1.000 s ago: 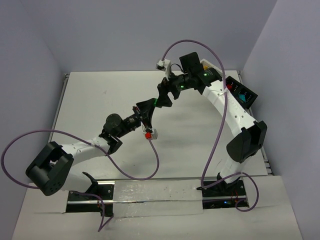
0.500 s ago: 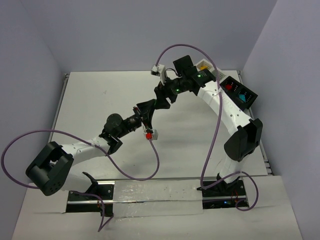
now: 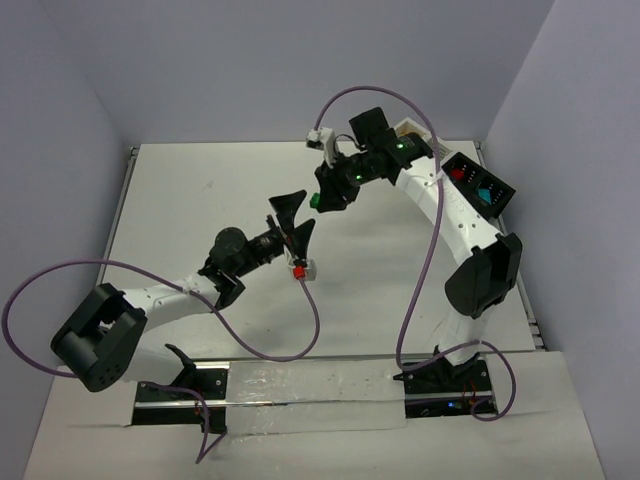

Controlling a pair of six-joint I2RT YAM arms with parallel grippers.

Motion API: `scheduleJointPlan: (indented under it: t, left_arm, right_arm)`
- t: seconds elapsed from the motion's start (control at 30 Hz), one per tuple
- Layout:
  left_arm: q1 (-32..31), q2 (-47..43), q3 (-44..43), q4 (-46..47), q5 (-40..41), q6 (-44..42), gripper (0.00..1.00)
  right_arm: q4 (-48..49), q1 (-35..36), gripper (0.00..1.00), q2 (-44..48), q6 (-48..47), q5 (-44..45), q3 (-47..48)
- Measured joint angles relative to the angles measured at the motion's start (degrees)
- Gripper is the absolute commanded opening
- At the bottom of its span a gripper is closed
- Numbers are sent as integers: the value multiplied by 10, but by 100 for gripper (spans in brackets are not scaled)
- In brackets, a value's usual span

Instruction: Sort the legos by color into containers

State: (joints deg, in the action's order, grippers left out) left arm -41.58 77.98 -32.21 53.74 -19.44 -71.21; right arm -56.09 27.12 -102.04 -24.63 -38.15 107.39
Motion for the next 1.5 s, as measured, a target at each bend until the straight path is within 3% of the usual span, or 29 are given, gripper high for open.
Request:
scheduleJointPlan:
  t: [0.2,0.43,0.63,0.9,1.0,1.1,1.17,1.4,1.5]
  left_arm:
    - [1,-31,7,-38,38,38,99]
    - [48,-42,-102,-210,105,242,99]
    - [95,-17,-211,-313,134,407,99]
    - [118,30,-271,-440,139,512,99]
    - [130,40,-282,-472,139,536,99]
    - [141,53,-302,-502,138,561,99]
    - [151,62,-319,-522,136,578,99]
    - [206,69,-361,-576,110,646,99]
    - [229,69,-371,-593,102,670,99]
  right_arm:
    - [58,-141,0,-8,36,41,13]
    - [125,-294,0,-111,27,165,115]
    - [134,-330,0,-214,-3,249,185]
    - [137,-329,1,-255,-20,281,191]
    - [143,-329,11,-258,-20,284,191]
    - [149,-328,51,-262,-19,287,196]
    - [153,-328,64,-264,-17,288,198]
    - [158,-324,84,-264,11,279,198]
    - [158,-316,86,-251,31,265,195]
